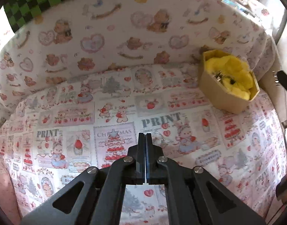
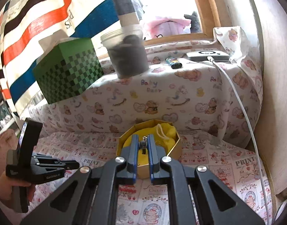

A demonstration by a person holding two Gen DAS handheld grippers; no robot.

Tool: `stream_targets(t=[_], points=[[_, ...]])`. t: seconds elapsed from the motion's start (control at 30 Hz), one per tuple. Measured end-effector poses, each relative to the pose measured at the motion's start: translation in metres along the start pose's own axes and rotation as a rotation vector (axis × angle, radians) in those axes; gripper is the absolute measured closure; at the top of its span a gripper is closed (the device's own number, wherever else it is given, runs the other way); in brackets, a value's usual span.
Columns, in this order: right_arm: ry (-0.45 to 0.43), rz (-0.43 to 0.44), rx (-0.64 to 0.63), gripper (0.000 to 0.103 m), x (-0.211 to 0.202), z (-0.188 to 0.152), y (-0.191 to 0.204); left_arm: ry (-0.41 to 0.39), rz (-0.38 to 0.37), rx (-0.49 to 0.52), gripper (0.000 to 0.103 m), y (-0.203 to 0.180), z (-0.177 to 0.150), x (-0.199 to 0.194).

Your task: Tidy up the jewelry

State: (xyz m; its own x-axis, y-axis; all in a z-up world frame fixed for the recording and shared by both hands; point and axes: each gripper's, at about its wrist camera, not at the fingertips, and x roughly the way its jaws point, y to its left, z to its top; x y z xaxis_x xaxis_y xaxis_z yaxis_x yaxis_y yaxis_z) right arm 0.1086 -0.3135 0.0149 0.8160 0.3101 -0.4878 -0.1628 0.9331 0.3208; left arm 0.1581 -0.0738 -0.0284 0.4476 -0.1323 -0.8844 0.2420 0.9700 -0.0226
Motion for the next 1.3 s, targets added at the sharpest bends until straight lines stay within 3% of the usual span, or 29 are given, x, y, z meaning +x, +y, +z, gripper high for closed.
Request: stream_targets(t=[0.13, 0.3, 0.37, 0.43, 0.47, 0.6, 0.67, 0.73, 1.07, 1.1, 1.2, 1.3], points=[[-0.017, 0.032, 0.028, 0.095, -0.003, 0.002, -0.004, -0.052, -0.015, 0.037, 0.103, -0.015, -0.005, -0.031], [-0.020, 0.038, 0.025, 0.095, -0.004, 0.002, -0.002, -0.061, 0.033, 0.110, 0.101, -0.031, -0.011, -0.048], [-0.017, 0.036, 0.021, 0.095, -0.003, 0.002, -0.001, -0.025, 0.050, 0.125, 0.086, -0.032, -0.012, -0.041], [-0.010, 0.033, 0.018, 0.095, -0.002, 0.001, 0.000, 0.015, 0.043, 0.126, 0.058, -0.029, -0.017, -0.029], [-0.006, 0.030, 0.018, 0.095, -0.001, 0.000, 0.000, 0.023, 0.038, 0.119, 0.057, -0.028, -0.017, -0.026], [0.000, 0.027, 0.019, 0.095, 0.000, 0.000, 0.000, 0.026, 0.033, 0.092, 0.058, -0.032, -0.017, -0.011], [-0.001, 0.028, 0.020, 0.095, 0.000, 0.000, 0.000, 0.038, 0.027, 0.097, 0.063, -0.033, -0.017, -0.008], [-0.002, 0.026, 0.021, 0.094, 0.000, 0.000, 0.000, 0.067, 0.028, 0.099, 0.087, -0.034, -0.017, -0.001], [0.000, 0.019, 0.016, 0.094, 0.000, 0.000, 0.002, 0.061, 0.015, 0.079, 0.088, -0.030, -0.014, 0.012], [-0.001, 0.018, 0.018, 0.094, 0.000, 0.000, 0.002, 0.056, 0.014, 0.074, 0.102, -0.027, -0.015, 0.012], [-0.007, 0.025, 0.032, 0.094, -0.001, 0.001, -0.001, 0.038, -0.026, 0.054, 0.103, -0.021, -0.014, 0.002], [-0.007, 0.031, 0.041, 0.094, -0.001, 0.002, -0.002, 0.028, -0.016, 0.066, 0.103, -0.019, -0.015, -0.011]])
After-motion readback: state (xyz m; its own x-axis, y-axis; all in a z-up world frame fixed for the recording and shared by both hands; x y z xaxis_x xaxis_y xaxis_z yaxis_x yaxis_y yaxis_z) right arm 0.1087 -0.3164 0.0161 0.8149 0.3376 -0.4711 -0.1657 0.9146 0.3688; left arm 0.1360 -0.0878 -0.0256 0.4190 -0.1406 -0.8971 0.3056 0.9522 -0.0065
